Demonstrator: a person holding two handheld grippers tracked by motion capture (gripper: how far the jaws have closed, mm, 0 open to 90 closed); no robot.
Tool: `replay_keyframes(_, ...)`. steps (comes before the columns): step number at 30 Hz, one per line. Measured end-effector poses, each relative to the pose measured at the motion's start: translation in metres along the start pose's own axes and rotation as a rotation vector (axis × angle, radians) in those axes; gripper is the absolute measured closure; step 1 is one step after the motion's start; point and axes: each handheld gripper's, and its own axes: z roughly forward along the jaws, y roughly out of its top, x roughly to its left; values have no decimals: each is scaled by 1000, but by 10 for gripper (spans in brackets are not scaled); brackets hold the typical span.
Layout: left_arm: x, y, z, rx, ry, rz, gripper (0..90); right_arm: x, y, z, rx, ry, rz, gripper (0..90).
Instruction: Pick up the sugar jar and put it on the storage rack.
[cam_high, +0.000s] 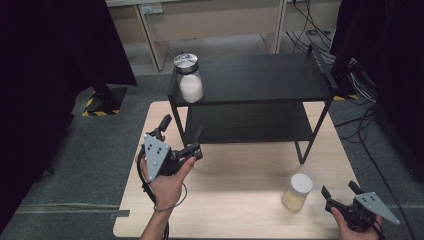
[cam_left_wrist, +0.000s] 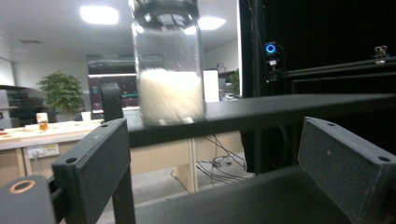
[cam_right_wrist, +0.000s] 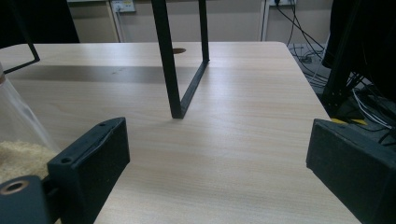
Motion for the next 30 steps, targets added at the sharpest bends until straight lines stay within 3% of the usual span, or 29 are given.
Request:
replay_keyframes(13, -2, -47, -29, 19, -41, -28, 77, 0, 0, 0, -1, -1, -1, 63)
replay_keyframes(18, -2, -63, -34, 52, -55, -25, 74, 1, 0, 0, -1, -2, -3, 63)
replay_keyframes(27, -1, -91, -44, 106, -44, -47, 74, 1, 0, 0, -2, -2, -4, 63)
replay_keyframes(30, 0, -96, -44, 126, -42, -38, 74, 1, -1, 0, -3, -3, -4, 63)
